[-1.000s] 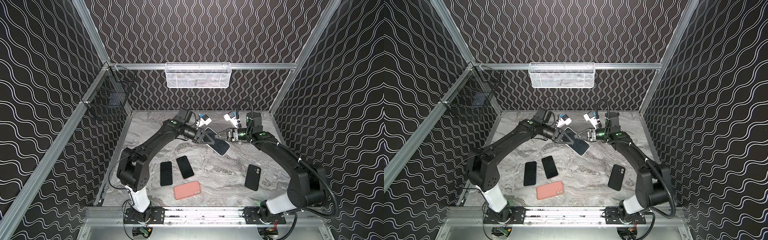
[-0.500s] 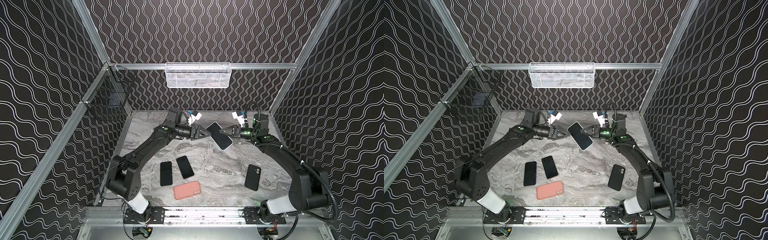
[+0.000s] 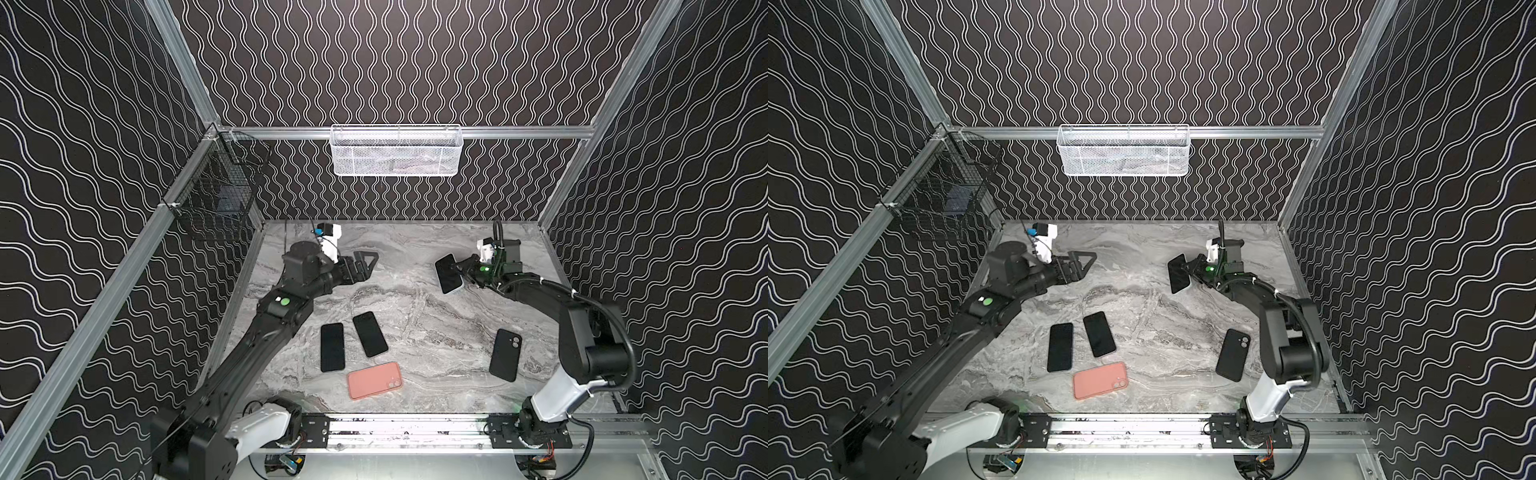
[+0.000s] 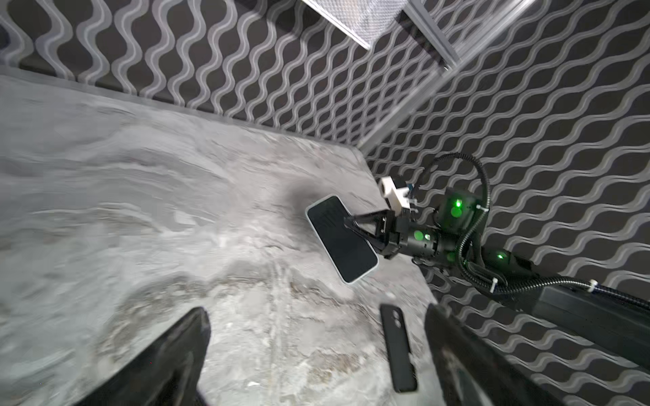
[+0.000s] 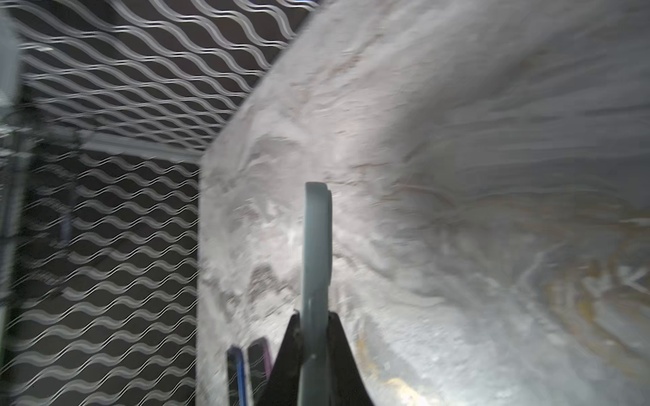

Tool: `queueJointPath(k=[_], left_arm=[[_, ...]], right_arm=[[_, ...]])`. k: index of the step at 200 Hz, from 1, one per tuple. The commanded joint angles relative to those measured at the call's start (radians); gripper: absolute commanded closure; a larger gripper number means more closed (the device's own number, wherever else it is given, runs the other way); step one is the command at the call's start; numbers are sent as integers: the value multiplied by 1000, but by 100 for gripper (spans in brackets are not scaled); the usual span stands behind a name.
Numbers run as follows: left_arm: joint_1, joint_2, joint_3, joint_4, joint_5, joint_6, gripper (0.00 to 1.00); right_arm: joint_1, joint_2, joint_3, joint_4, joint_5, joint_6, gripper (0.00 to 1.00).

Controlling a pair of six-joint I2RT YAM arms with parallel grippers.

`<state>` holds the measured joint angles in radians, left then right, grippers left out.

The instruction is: Put the phone into the phone case

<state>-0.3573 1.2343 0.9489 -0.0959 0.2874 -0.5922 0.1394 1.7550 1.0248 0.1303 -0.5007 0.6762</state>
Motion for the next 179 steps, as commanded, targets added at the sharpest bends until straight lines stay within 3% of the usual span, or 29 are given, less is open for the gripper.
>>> queueJointPath(k=[1,85,109,142,179], left_arm=[[1,-34,-37,-4,-120,35,2],[1,-27,-97,4,-80,-12,1],[1,-16,-94,3,-67,-15,1],[1,-22,-102,-6,-72,-21,1],[3,-26,-96,-107,-122,-27,1]], right_arm=[[1,53,27,70,70,-26,100],[21,172,20,101,147,-24,100],[23,171,-12,127,167,-8,88],[22,172,-21,135,181,-4,79],[18,169,-10,59,248,1,59]])
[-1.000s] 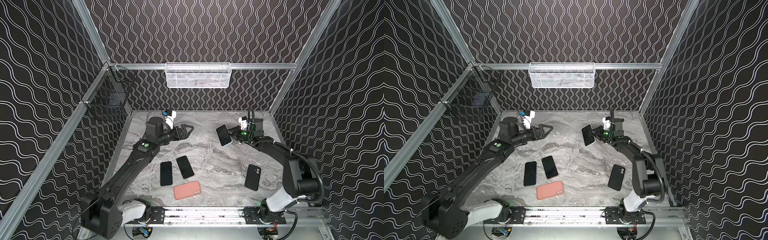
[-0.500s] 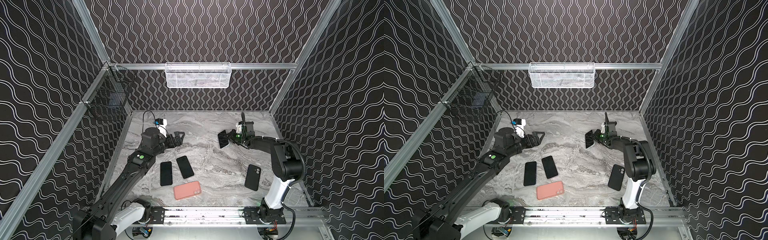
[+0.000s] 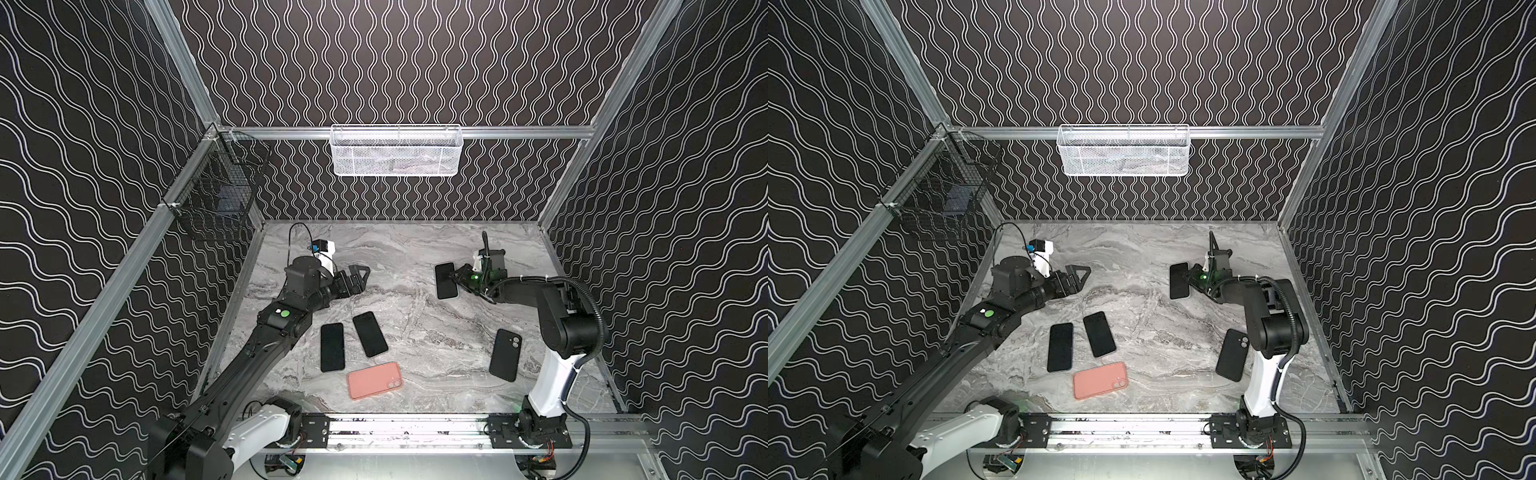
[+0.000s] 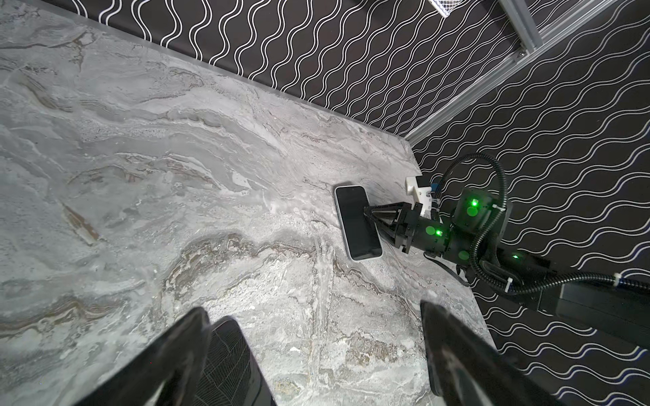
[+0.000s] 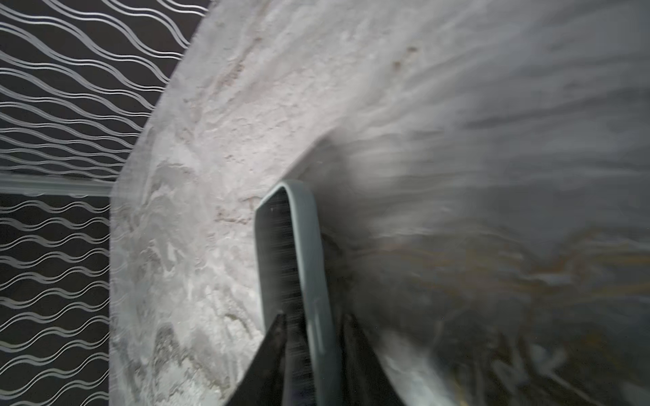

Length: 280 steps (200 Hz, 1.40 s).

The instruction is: Put the phone into the phone case

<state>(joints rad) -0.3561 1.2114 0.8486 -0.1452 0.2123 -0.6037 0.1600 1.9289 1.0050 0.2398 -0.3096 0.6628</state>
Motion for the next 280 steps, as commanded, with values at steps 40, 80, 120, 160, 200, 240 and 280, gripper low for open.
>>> queueJointPath(k=[40,80,120,160,200,240,280], left_arm=[[3,-63,-12,-156,-80,-21,1],[2,-144,-34,-272,-60,19,1],[2,-197,-70,-353,-8,33,2],[2,-236,-148,-458,-67,-21,2],[2,-348,-208,-502,-136,-97,2],[2,-452,-251,-542,-180,-122,2],[2,-465,-243,-545,-186,-114,1]], right_arm=[[-2,-150,-26,-126,128,0,43],[151,-394,-69,-330,279,-97,38],[470,-459,-67,-582,351,-164,38],[729,-421,-57,-687,373,-115,38],[882,-302,22,-745,396,-70,38],[956,-196,51,-751,396,-6,41],[985,-153,44,-749,395,53,51]])
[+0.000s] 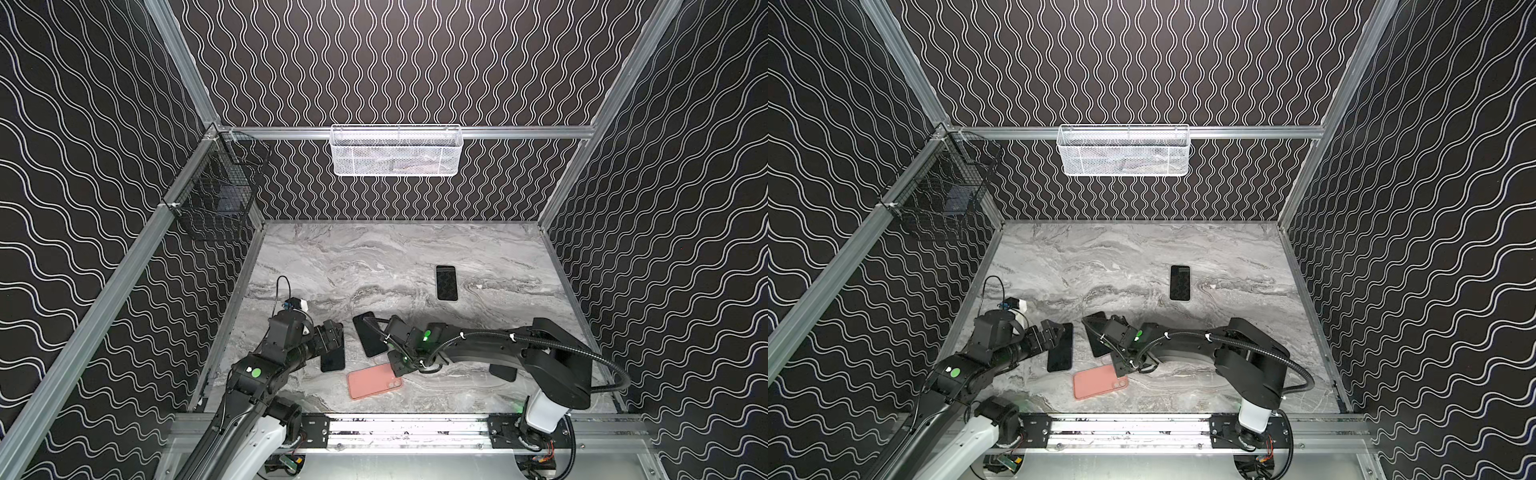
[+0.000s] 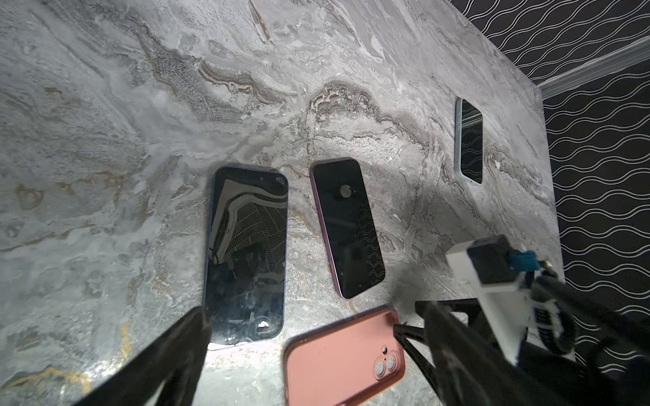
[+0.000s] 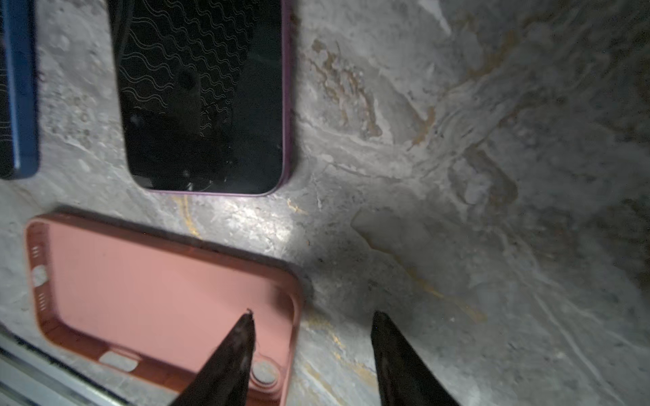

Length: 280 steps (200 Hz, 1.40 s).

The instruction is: Put the phone into the phone case

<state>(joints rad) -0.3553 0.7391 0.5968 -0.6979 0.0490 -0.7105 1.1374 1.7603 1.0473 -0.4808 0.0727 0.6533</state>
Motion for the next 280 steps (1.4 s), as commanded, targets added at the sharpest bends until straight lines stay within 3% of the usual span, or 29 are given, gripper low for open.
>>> queueJointPath(k=[1,57,116,156,194,239,280], left_arm=[[1,8,10,8,-23,-6,1],[1,74,7,44,-12,25,1],[1,151,14,122,13,32,1],[2,202,84,129,22,65,1],[3,218,143,135,-38,95,2],[3,317,193,179,-34,101,2],[4,365,216,197,-51,118,2]], right_arm=[[8,17,2,-28,13,63,51],[9,12,-3,-51,34,91,83],[2,-88,-19,-139,80,91,100],[-92,-242,-85,-165,39,83,100],[-312,-305,-4,-220,30,28,100],[-483,-134,209,-213,84,-35,100],[-542,111,395,-182,73,-45,100]])
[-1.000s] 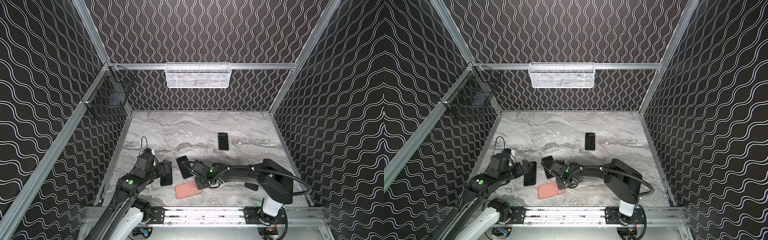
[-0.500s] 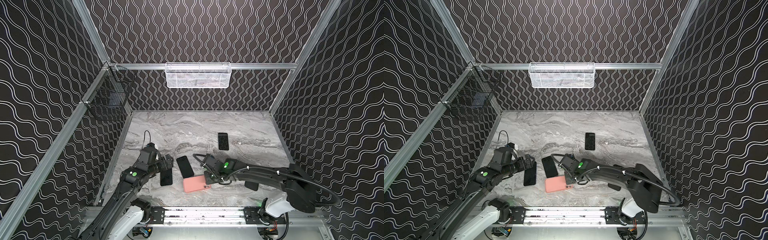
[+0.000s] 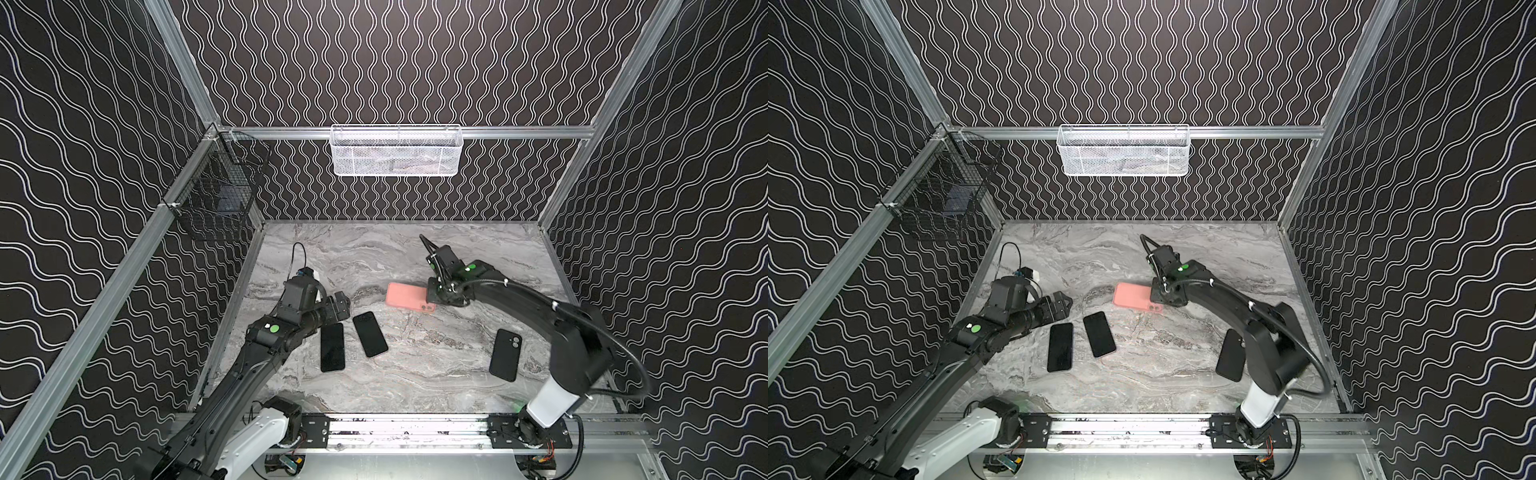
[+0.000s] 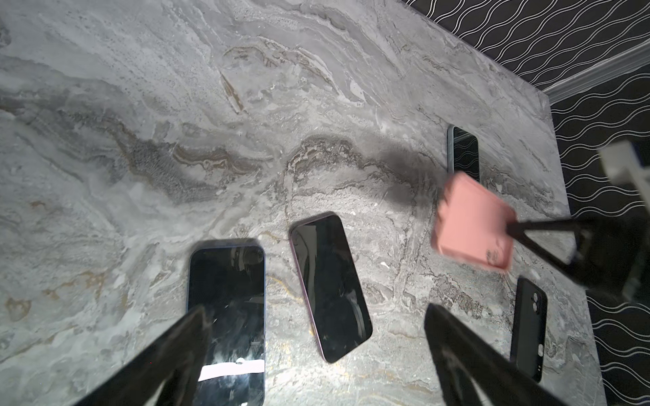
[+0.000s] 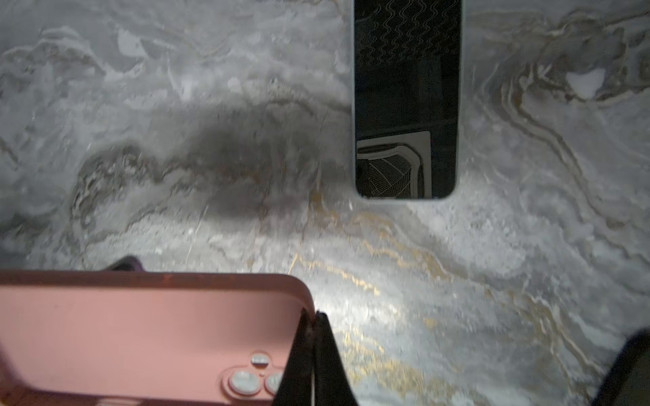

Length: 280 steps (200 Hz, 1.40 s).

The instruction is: Put the phone into the phone case

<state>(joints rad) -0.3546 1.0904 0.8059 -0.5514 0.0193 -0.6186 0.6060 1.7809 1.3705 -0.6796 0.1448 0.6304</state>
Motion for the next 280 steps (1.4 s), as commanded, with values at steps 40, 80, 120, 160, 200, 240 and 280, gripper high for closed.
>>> queueJointPath(k=[40,80,120,160,200,240,280], left_arm=[[8,58,21,67,-33,38,1],[8,93,10,102,-10,28,2],[10,124,27,109,-16,43,1],[11,149,32,124,-6,47,1],[13,169,50,110,-2,62,1],[13,175,68,97,-6,67,1],[13,192,84,92,-4,87,1]], right_arm=[[-11,249,189,18,-47,-12,100],[-11,289,215,11,-43,1,100],[-9,305,205,0,-43,-15,99],[-6,291,159,5,-39,-42,98],[12,305,165,-23,-20,-92,98],[18,268,104,0,-22,-82,97],[24,253,93,-6,-17,-92,81]])
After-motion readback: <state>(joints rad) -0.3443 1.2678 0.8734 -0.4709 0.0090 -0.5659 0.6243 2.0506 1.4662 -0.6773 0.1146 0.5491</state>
